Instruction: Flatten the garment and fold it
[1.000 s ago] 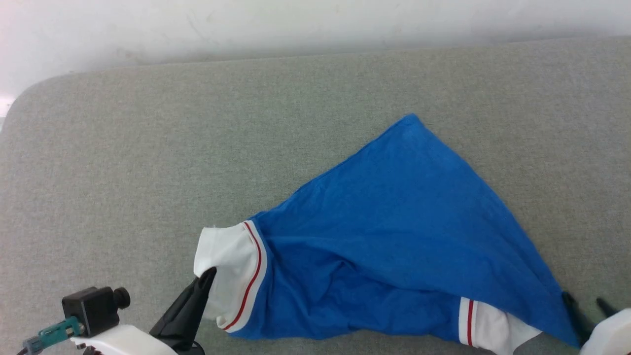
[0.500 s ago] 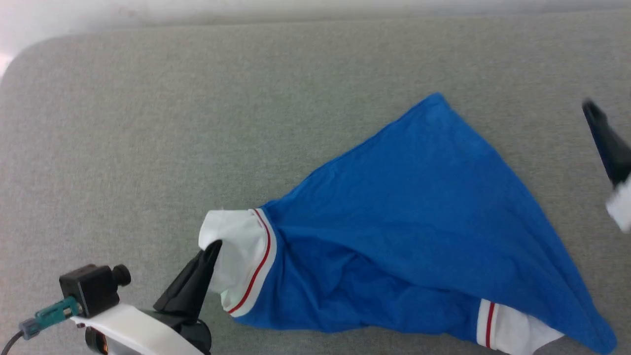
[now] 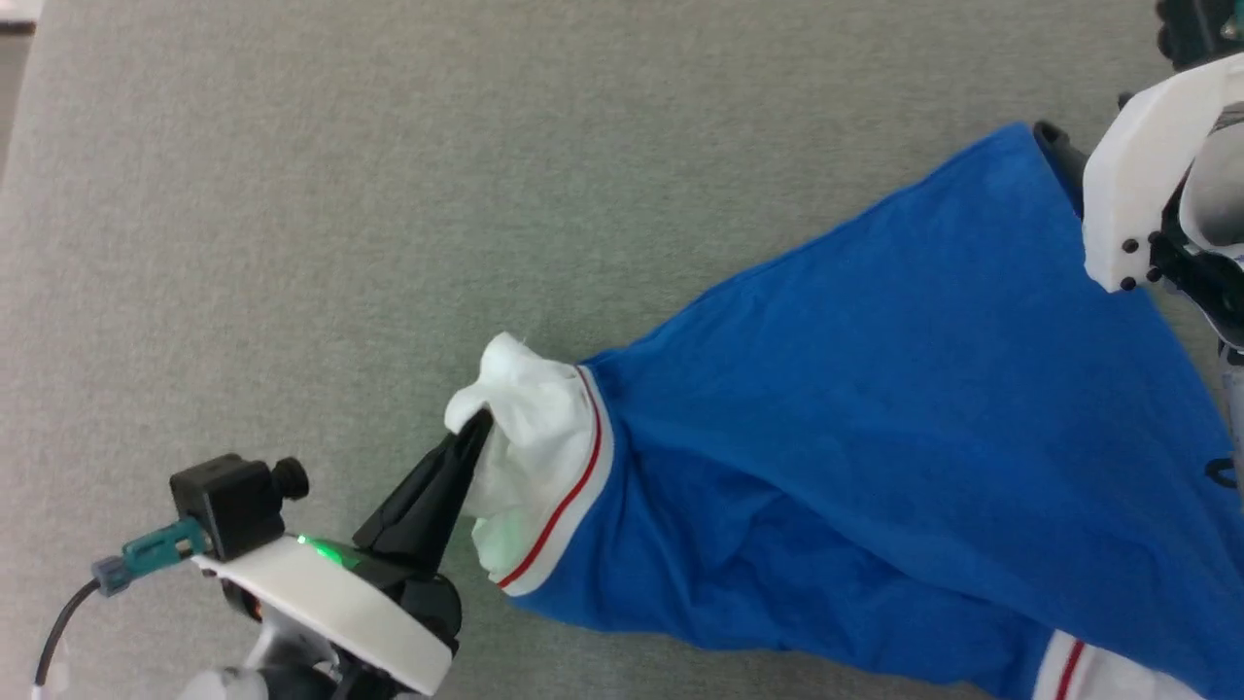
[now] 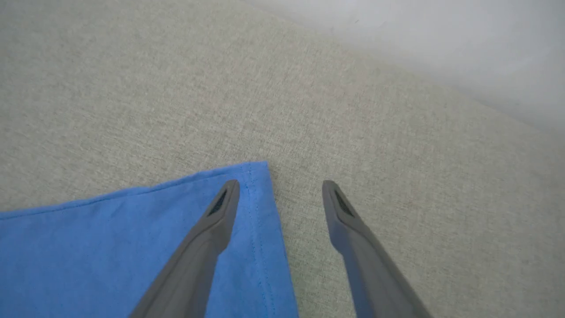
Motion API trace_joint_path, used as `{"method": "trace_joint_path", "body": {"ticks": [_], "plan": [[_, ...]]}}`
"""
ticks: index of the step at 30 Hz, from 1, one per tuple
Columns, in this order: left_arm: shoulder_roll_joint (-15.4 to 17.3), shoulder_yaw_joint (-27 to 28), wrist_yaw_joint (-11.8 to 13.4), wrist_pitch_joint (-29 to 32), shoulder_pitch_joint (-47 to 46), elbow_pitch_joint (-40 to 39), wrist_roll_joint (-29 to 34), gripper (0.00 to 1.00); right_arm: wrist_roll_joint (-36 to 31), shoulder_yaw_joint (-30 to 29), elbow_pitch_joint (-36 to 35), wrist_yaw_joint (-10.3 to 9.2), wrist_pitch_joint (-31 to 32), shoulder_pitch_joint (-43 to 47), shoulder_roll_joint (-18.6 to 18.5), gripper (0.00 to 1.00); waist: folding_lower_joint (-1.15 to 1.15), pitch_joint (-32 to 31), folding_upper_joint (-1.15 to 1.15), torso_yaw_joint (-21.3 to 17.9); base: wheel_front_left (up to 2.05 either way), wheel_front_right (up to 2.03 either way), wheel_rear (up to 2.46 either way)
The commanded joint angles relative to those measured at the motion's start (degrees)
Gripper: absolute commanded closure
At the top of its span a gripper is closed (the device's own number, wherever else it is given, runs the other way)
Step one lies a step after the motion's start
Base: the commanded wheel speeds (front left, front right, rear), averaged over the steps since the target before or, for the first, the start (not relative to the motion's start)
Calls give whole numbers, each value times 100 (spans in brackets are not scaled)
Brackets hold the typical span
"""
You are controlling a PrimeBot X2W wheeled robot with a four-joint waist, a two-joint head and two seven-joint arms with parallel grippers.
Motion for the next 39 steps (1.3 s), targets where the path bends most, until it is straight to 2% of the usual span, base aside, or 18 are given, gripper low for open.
{"method": "trace_joint_path", "body": {"ticks": [1,7,8,10,12,15,20,27,34,39], "plan": [[-30,-40,-69,-30,-145,57,6,100,-56,43,155,-4,91,-89,-78,0,-2,394,-1,395,0,0,0],[-92,-139,-179,-82,-370,281,-17,100,-5,132,544,-4,580,-52,-220,0,-2,534,-1,586,0,0,0],[-97,-149,-191,-90,-389,314,-22,100,22,152,562,-4,664,-33,-243,3,-2,541,-1,606,0,0,0],[-107,-166,-213,-106,-423,375,-34,100,14,164,581,-4,776,11,-282,55,-2,549,-1,643,0,0,0],[-117,-187,-231,-115,-459,431,-44,100,-20,173,632,-4,865,70,-306,100,-2,543,-1,674,0,0,0],[-144,-190,-245,-155,-494,505,-67,100,11,163,675,-4,876,120,-273,100,-2,468,-1,672,0,0,0],[-132,-66,-154,-274,-541,586,8,100,48,222,591,-4,357,94,-215,100,-2,114,-1,531,0,0,0],[-135,175,289,-414,-723,699,311,100,326,300,537,-4,-723,211,-75,100,-2,-740,-1,113,0,0,0],[-118,459,890,-477,-1019,636,673,100,447,83,344,-4,-1586,428,-30,100,-2,-1477,-1,-314,0,0,0],[-15,499,1021,-458,-1615,840,925,100,422,-44,285,-4,-1987,510,90,100,-2,-1860,-1,-548,0,0,0]]}}
